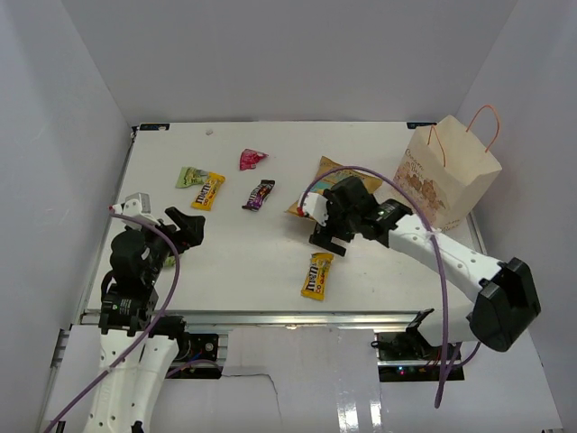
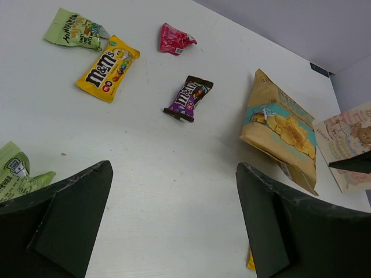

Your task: Place the snacks into the paper bag

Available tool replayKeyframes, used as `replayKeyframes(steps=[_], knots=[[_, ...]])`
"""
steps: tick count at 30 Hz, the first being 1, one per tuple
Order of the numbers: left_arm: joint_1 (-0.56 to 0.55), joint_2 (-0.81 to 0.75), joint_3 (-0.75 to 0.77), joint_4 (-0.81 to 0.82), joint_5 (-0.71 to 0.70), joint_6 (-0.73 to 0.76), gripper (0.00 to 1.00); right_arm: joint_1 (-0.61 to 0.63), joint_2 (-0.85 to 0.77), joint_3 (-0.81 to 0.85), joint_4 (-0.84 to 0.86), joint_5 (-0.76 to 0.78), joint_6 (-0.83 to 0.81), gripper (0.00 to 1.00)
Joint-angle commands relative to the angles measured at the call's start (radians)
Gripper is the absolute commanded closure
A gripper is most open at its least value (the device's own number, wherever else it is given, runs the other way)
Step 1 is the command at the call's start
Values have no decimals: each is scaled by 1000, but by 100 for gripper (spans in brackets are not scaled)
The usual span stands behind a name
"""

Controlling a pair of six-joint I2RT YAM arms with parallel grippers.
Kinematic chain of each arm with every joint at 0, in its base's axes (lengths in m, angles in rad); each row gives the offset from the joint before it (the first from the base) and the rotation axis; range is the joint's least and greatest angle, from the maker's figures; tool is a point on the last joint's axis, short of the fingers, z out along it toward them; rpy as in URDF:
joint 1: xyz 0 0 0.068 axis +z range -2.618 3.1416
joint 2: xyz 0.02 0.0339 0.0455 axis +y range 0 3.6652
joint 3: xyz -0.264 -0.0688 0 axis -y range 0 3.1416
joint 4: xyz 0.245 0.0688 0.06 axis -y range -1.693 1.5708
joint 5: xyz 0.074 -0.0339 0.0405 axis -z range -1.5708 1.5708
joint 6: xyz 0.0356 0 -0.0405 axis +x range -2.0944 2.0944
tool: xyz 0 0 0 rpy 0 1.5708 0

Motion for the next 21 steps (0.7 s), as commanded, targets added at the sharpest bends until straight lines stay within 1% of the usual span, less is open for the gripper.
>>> replayKeyframes(steps=[1, 2, 3, 5, 6, 7, 8, 9, 10, 11, 12, 13, 14, 15, 16, 18, 19, 21], knots=[[1, -24, -17, -23, 23, -43, 2, 115, 85, 27, 202, 347, -15, 2], [0, -35, -23, -28, 6, -51, 2, 123, 151, 39, 219, 426, -20, 2], [0, -58, -25, -31, -2, -59, 2, 124, 182, 79, 230, 435, -23, 2], [0, -81, -29, -43, -19, -79, 2, 126, 255, 108, 253, 459, -41, 8], [0, -92, -34, -46, -31, -83, 2, 129, 278, 116, 259, 469, -54, 16], [0, -112, -37, -51, -35, -88, 2, 130, 300, 123, 264, 479, -64, 21], [1, -119, -41, -54, -43, -98, 2, 132, 335, 122, 267, 496, -80, 31], [0, -126, -43, -59, -45, -103, 2, 130, 349, 114, 276, 508, -87, 35], [0, -130, -43, -63, -45, -108, 2, 130, 358, 85, 296, 524, -98, 38], [0, -136, -46, -65, -45, -114, 2, 130, 366, 65, 347, 550, -119, 42], [1, -138, -46, -66, -45, -115, 2, 130, 366, 45, 377, 562, -130, 49], [0, -136, -48, -68, -45, -117, 2, 132, 368, 27, 403, 574, -141, 56], [0, -133, -48, -68, -45, -118, 2, 132, 371, 7, 428, 584, -147, 69], [0, -132, -48, -69, -45, -118, 2, 133, 372, 1, 431, 585, -146, 74], [0, -127, -48, -68, -45, -118, 2, 133, 372, -2, 431, 582, -143, 77], [0, -115, -46, -68, -45, -117, 2, 133, 366, -11, 431, 575, -131, 89], [0, -110, -46, -68, -42, -117, 2, 133, 360, -13, 429, 570, -126, 92], [0, -98, -46, -68, -40, -115, 2, 133, 325, -18, 422, 541, -106, 92]])
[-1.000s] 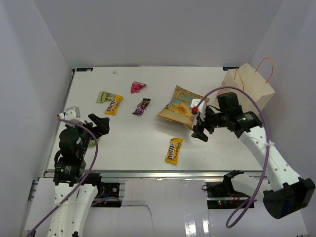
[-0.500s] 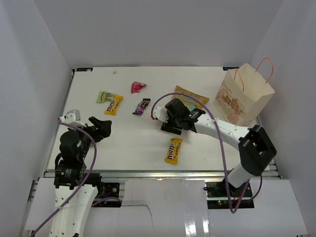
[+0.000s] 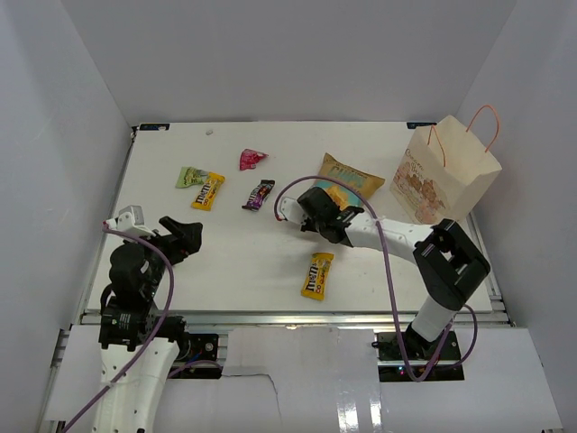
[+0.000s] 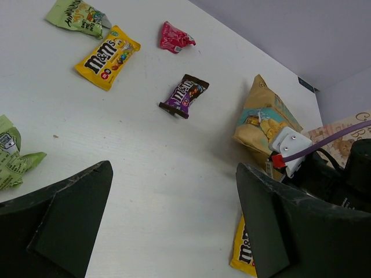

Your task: Place the snacks into the paper bag

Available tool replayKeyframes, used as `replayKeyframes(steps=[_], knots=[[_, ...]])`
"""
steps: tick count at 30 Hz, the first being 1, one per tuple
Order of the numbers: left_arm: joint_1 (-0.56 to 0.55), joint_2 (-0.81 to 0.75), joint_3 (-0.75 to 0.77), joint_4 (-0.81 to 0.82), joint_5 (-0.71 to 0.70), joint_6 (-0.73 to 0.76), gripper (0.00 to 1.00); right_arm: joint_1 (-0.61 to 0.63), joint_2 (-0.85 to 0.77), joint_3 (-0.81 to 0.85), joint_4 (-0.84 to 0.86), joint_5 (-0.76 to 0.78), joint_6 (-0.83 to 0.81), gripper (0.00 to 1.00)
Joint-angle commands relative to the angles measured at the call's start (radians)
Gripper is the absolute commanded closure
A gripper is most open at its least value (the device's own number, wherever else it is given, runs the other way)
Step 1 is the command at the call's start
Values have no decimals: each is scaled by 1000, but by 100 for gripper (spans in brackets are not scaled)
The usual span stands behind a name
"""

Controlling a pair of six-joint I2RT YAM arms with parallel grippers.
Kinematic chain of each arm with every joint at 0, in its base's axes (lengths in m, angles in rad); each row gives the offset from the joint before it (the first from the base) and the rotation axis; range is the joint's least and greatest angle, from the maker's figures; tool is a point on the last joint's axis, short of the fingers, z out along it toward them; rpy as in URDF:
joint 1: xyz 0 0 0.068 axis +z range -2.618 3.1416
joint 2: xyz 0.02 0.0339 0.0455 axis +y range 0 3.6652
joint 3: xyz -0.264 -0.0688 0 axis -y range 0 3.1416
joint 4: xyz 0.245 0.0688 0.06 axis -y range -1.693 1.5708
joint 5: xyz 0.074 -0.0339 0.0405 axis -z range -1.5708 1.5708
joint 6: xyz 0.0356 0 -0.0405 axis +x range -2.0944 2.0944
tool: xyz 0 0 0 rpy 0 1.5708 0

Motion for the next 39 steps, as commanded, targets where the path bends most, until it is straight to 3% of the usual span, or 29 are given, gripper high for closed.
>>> replayKeyframes(steps=[1, 5, 6, 14, 22, 33, 39], knots=[[1, 24, 0, -11, -5, -4, 2, -8, -70, -10, 25, -34, 31, 92], [0, 28, -2, -8, -1, -3, 2, -91, -212, 126, -110, -322, 97, 92], [0, 28, -3, -6, -1, -3, 2, -149, -235, 260, -163, -428, 130, 92], [0, 8, -5, -5, -2, -1, 2, -451, -255, 517, -305, -949, 362, 92], [0, 15, -6, 0, 10, 2, 2, -621, -308, 618, -218, -1181, 622, 92], [0, 10, -8, 1, 10, 3, 2, -804, -321, 726, -89, -1328, 928, 92], [0, 11, -9, 3, 15, 3, 2, -1003, -320, 803, 54, -1395, 1092, 92]])
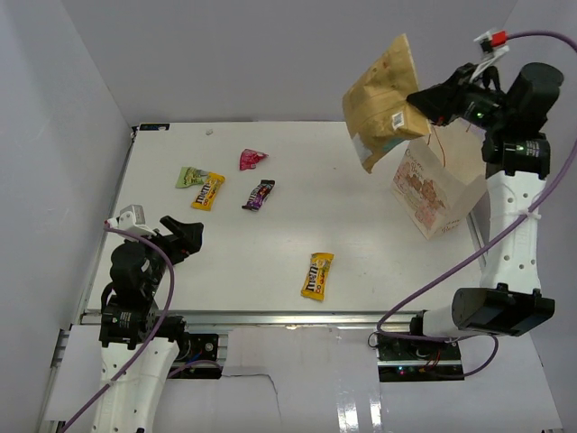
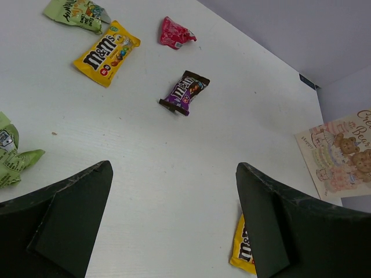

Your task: Place the snacks into the paper bag

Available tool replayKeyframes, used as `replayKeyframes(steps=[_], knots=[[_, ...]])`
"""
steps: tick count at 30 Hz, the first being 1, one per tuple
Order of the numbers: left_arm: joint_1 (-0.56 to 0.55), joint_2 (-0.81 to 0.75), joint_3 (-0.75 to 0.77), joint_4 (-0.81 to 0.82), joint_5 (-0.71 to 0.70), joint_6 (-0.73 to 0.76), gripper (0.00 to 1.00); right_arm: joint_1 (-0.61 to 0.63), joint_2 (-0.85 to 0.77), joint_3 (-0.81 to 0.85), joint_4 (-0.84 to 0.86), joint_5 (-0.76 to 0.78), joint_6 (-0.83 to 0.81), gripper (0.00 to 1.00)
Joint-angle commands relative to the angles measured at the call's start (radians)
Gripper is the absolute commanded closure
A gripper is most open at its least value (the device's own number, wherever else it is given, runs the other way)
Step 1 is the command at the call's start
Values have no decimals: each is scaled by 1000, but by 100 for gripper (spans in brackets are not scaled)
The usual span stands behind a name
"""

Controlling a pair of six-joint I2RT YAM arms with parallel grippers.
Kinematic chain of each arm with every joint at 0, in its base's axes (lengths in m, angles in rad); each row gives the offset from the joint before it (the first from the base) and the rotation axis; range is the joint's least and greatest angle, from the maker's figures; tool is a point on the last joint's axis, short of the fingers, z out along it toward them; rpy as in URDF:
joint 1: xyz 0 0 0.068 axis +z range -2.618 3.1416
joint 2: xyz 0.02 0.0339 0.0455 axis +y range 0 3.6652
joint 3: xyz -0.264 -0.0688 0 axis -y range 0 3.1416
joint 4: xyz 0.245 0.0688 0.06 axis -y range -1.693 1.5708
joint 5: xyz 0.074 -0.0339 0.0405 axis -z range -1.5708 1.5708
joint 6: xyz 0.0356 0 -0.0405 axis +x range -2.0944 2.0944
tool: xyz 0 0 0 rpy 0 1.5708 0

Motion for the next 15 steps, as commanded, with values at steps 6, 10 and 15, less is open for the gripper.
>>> replayKeyframes(steps=[6, 10, 15], knots=[[0, 5, -13, 9, 22, 11, 2, -183, 51, 248, 286, -66, 242, 92], [0, 4, -15, 12, 22, 11, 2, -243, 97, 336, 374, -38, 329, 92], [0, -11, -18, 12, 16, 10, 2, -358, 128, 364, 487, -32, 421, 92]])
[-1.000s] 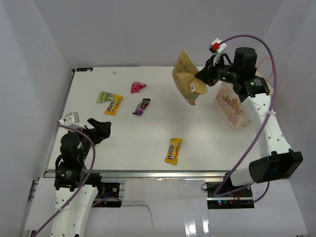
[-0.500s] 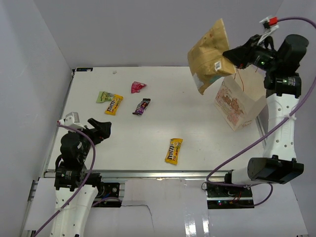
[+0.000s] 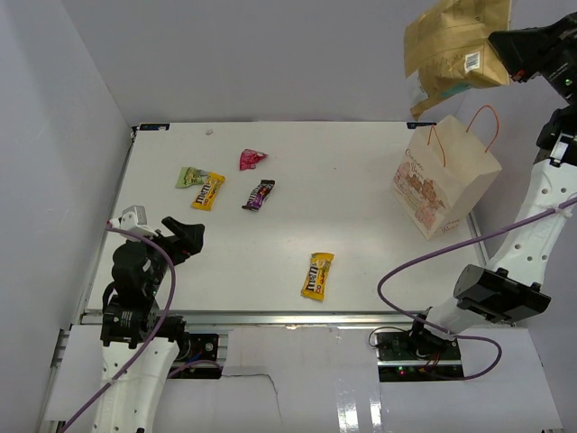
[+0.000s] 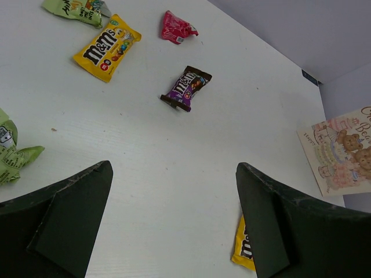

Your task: Place the snacks into the paper bag

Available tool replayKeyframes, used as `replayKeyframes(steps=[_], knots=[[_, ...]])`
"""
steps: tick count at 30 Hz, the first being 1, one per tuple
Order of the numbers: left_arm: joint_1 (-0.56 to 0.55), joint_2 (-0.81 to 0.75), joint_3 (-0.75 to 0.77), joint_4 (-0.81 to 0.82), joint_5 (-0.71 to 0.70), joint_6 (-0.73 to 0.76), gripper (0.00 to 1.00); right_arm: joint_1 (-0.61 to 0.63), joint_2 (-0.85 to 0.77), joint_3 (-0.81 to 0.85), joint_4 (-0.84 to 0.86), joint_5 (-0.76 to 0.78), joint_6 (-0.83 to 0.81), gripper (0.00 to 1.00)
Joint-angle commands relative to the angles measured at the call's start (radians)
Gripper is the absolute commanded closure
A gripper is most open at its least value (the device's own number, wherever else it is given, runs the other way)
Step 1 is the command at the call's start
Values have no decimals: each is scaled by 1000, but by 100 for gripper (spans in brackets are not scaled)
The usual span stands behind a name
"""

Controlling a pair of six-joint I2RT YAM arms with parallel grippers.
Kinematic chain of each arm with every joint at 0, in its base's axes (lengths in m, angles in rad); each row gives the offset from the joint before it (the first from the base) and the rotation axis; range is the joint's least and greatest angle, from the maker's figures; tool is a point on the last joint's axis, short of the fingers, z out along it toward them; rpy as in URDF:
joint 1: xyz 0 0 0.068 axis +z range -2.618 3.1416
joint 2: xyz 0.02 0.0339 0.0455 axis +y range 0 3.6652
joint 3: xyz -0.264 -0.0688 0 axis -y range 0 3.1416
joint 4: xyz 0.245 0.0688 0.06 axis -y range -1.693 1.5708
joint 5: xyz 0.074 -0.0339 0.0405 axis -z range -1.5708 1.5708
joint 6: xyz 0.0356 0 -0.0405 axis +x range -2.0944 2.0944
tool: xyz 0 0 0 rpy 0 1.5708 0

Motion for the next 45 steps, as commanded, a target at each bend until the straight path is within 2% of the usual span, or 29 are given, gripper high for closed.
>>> replayKeyframes(steps=[1, 8, 16, 20, 23, 26, 33, 40, 45], knots=[[0, -13, -2, 9, 7, 9, 2, -76, 17, 45, 166, 8, 98, 92], [0, -11, -4, 15, 13, 11, 2, -226, 9, -44, 251, -99, 158, 92], [0, -8, -4, 17, 16, 12, 2, -304, -97, -263, 252, -240, 109, 92], [0, -5, -7, 20, 21, 14, 2, -315, -144, -352, 356, -303, 142, 92], [1, -4, -7, 22, 25, 15, 2, -315, -161, -392, 372, -328, 145, 92], [0, -5, -8, 22, 25, 15, 2, -328, -180, -431, 294, -340, 76, 92], [0, -8, -10, 22, 27, 15, 2, -367, -220, -524, 278, -412, 20, 92], [0, -4, -10, 23, 31, 17, 2, -410, -250, -596, 200, -421, -66, 92], [1, 2, -11, 25, 36, 18, 2, -410, -243, -600, -62, -357, -310, 92]])
